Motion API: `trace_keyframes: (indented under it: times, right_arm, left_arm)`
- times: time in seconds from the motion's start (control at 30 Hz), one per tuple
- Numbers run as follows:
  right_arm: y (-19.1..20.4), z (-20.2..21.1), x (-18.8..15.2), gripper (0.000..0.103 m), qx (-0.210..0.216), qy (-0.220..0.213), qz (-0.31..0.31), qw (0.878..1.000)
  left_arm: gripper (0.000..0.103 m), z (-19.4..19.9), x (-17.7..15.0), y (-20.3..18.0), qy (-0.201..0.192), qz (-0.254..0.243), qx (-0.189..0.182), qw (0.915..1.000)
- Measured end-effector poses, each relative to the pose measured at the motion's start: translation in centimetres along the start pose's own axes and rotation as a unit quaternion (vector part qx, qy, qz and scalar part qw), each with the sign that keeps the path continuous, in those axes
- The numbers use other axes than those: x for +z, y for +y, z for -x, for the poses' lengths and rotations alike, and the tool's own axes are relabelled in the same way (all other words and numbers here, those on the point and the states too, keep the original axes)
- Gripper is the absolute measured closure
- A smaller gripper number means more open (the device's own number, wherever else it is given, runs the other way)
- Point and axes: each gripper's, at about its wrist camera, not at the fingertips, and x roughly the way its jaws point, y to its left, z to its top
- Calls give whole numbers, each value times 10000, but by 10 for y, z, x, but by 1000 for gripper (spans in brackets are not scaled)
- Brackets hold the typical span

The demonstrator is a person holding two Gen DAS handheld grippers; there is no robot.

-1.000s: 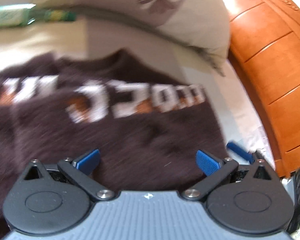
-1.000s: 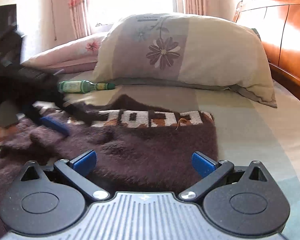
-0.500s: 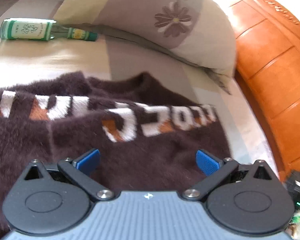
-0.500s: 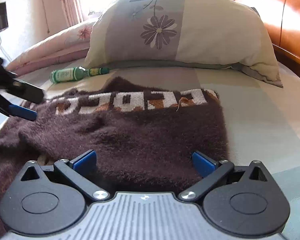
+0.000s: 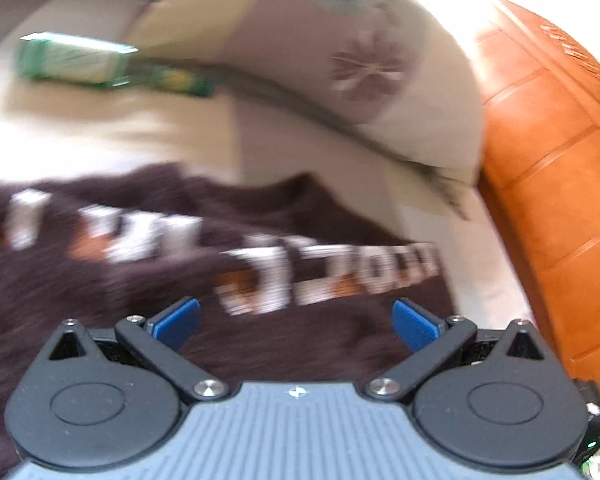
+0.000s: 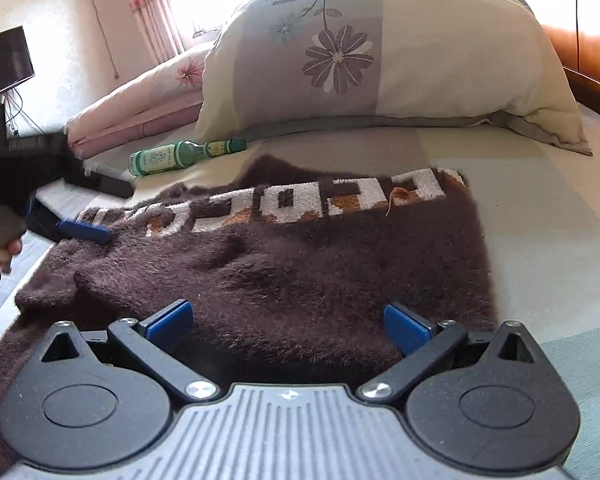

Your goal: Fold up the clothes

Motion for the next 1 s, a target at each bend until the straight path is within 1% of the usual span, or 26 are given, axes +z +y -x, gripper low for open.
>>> trace_keyframes:
  times: [0.03,0.1,0.23,0.27,0.33,0.47,0.6,0.7,0.77,0.83,0.97,1.0]
  right_arm:
    - [0,0,-1,0,-11,1,25,10000]
    - [2,-1,-3,0,-56,8,104,9999]
    - [6,-2,-4,0,-117,69,305,9994]
    - [5,-2,-4,0,-113,87,313,9994]
    - [4,-1,-4,0,-100,120,314,9994]
    - [5,-2,-4,0,-115,144,360,9992]
    - [6,-3,-6,0,-148,156,429,9988]
    - [7,-3,-7,0,-172,166,481,9986]
    - [8,-4,-7,0,-189,172,515,9983]
    - [8,-4,-7,0,-188,173,510,9984]
    - [4,-2,-6,0,-95,149,341,9993]
    - [3,-2,-5,0,-83,151,331,9993]
  left_arm:
    - [1,-1,2,-3,8,-26,-47,10000]
    - [1,-18,3,-4,149,-68,135,9998]
    - [2,-24,4,8,-73,-85,396,9992]
    - [2,-21,5,9,-139,31,406,9991]
    - [2,-15,6,1,-206,69,589,9980]
    - [2,-19,2,-45,29,-557,211,9982]
    - [2,-44,-4,-76,271,-859,-118,9959]
    - [2,-64,-9,-98,452,-1070,-361,9926]
    - [2,-79,-11,-94,583,-906,-304,9937]
    - [2,-90,-12,-88,571,-722,-214,9955]
    - [2,-81,-5,-92,484,-466,-244,9974]
    - [2,-76,-5,-95,470,-494,-257,9973]
